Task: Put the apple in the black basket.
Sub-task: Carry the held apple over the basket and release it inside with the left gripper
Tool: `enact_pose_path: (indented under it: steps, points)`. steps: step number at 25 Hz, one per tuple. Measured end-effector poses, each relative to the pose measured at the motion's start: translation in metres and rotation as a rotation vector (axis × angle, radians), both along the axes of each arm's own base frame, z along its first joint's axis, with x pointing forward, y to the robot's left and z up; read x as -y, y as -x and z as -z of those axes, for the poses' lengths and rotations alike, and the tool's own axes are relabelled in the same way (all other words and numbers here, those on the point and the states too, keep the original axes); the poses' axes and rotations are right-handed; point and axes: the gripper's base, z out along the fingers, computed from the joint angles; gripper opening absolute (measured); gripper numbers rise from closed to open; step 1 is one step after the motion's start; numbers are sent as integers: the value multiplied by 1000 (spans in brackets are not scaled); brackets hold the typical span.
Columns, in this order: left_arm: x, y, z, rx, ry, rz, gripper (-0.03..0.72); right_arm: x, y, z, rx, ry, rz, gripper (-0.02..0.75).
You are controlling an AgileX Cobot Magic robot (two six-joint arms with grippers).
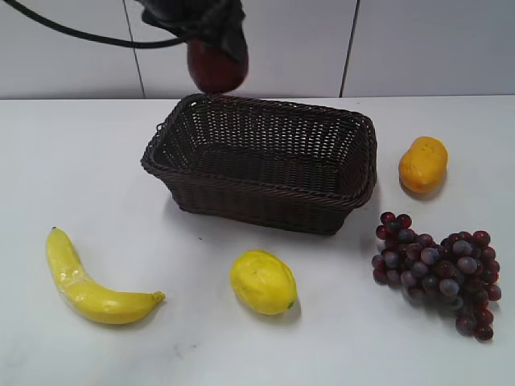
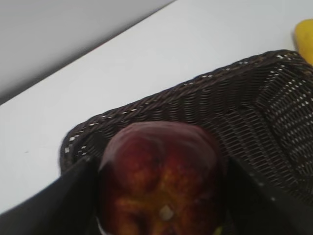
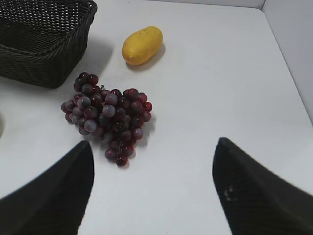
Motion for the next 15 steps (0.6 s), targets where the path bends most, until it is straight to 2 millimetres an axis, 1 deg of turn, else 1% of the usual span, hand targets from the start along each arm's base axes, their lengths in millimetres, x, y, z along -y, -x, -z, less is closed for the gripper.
enact_pose_path:
  steps: [3,6,9,13,15]
  points:
    - [22,0,28,-41,-7,31,585,0,0,0,0,0,0,571]
    - [35,-4,60,-89,-33,45,585,0,0,0,0,0,0,571]
    - [40,-9,90,-139,-66,45,585,0,0,0,0,0,0,571]
    - [42,-13,115,-179,-99,46,585,0,0,0,0,0,0,571]
    - [43,-14,123,-191,-107,45,585,0,0,0,0,0,0,571]
